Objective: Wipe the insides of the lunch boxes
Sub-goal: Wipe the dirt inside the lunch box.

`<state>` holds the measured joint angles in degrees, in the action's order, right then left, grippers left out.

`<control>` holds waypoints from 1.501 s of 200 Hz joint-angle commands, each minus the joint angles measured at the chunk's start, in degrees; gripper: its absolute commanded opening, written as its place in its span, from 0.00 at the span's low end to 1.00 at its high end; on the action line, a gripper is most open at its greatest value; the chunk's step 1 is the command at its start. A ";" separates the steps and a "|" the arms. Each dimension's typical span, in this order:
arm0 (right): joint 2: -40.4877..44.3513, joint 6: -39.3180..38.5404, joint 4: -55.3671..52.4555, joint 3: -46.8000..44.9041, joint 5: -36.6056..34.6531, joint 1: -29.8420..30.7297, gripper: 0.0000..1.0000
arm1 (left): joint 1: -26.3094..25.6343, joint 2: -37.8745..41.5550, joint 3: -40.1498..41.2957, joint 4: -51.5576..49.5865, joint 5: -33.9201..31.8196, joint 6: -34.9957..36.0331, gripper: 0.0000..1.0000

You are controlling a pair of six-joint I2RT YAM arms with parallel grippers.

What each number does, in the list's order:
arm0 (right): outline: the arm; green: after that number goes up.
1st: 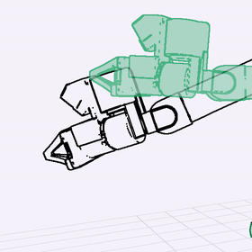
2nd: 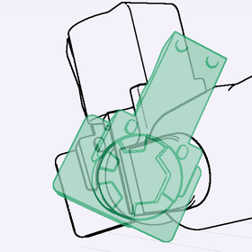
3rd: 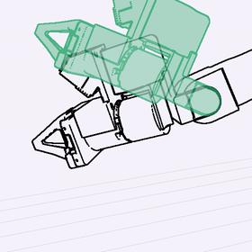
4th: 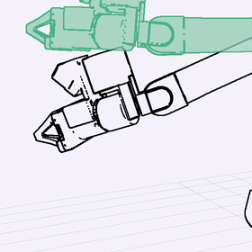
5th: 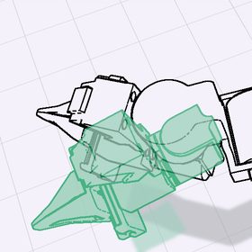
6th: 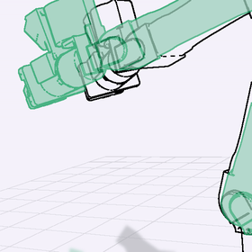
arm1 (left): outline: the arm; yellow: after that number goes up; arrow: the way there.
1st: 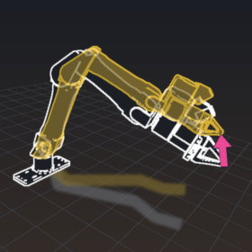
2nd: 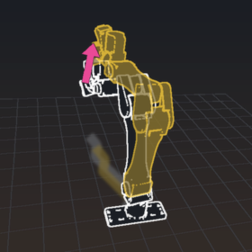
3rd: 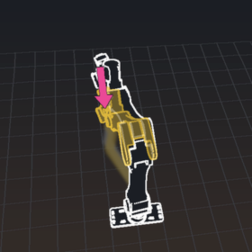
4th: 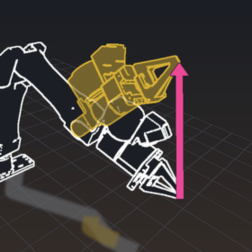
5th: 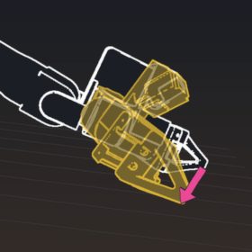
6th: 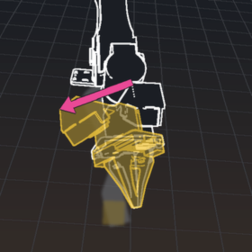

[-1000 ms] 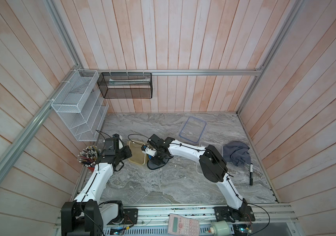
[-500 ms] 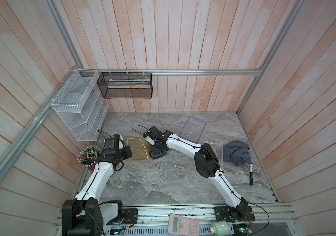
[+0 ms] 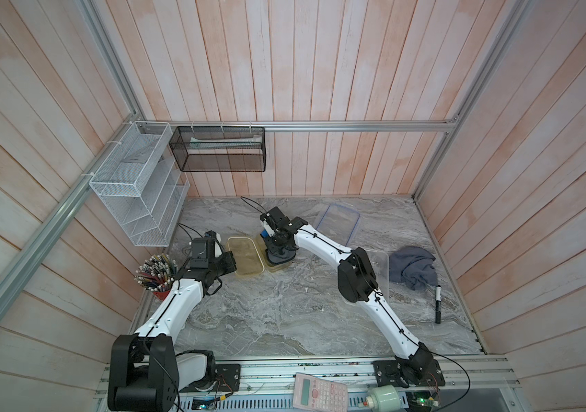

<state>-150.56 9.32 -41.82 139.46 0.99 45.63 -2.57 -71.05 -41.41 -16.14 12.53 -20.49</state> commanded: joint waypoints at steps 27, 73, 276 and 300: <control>-1.63 2.30 9.28 0.47 11.67 1.76 0.01 | -1.31 -0.96 -0.08 -2.54 5.13 1.92 0.02; 0.86 -1.69 8.83 -2.32 21.06 3.86 0.00 | -1.30 -1.18 0.01 -1.44 5.21 1.52 0.02; 14.91 -18.54 -10.11 -29.07 11.19 3.21 0.00 | 4.18 1.70 -2.40 -5.45 -8.22 2.11 0.02; 16.82 -18.03 -9.13 -32.38 6.31 1.81 0.00 | 4.15 1.85 -2.79 -6.25 -8.93 2.81 0.02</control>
<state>-134.19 -8.60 -43.72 111.53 16.51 49.41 0.45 -70.57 -41.71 -23.29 9.19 -19.00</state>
